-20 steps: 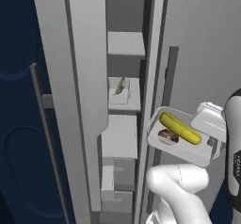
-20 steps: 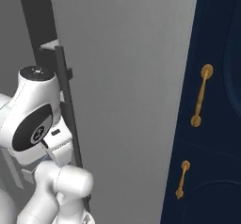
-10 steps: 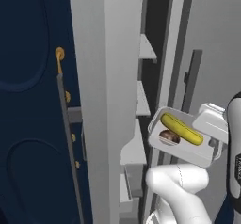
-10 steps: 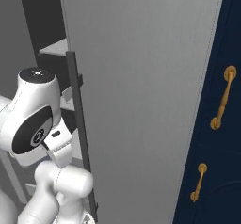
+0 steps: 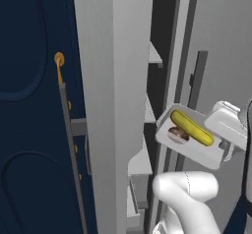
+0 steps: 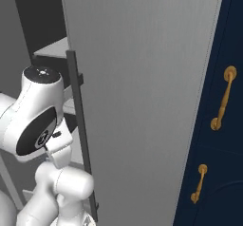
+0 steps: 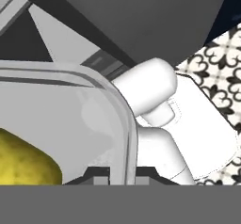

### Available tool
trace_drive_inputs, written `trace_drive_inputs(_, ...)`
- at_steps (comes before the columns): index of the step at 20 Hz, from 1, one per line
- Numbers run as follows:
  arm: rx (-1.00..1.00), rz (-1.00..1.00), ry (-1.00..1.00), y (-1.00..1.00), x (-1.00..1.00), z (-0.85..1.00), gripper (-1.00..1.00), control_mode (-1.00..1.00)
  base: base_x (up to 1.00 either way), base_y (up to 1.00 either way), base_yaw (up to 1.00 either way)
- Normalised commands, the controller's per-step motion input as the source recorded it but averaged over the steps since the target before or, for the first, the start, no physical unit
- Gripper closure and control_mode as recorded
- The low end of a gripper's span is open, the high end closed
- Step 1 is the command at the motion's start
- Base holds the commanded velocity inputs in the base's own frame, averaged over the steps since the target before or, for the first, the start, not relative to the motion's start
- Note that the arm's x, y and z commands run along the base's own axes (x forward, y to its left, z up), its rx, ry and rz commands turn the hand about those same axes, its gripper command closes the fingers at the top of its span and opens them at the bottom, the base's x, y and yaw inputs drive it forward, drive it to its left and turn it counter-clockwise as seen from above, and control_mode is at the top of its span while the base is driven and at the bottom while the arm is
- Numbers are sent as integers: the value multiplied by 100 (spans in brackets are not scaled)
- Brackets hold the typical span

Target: Take the meat container that has the fish and place it on the second highest rack of the freezer. Then take the vegetable container that has the mushroom and cucumber and place it on the highest rack of the freezer.

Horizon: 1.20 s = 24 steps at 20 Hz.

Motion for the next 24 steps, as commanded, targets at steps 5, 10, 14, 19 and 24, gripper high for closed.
trace_drive_inputs(5, 22, -13, 0, 12, 23, 65, 100, -100, 0, 0, 0)
trace_drive_inputs(10, 13, -15, 0, 54, 49, 33, 100, -100, 0, 0, 0)
trace_drive_inputs(14, 9, -12, 0, 54, 90, 19, 100, -100, 0, 0, 0)
trace_drive_inputs(19, 3, -9, 1, 70, 64, 15, 100, -100, 0, 0, 0)
trace_drive_inputs(24, 2, -5, 0, 68, 29, 28, 100, -100, 0, 0, 0)
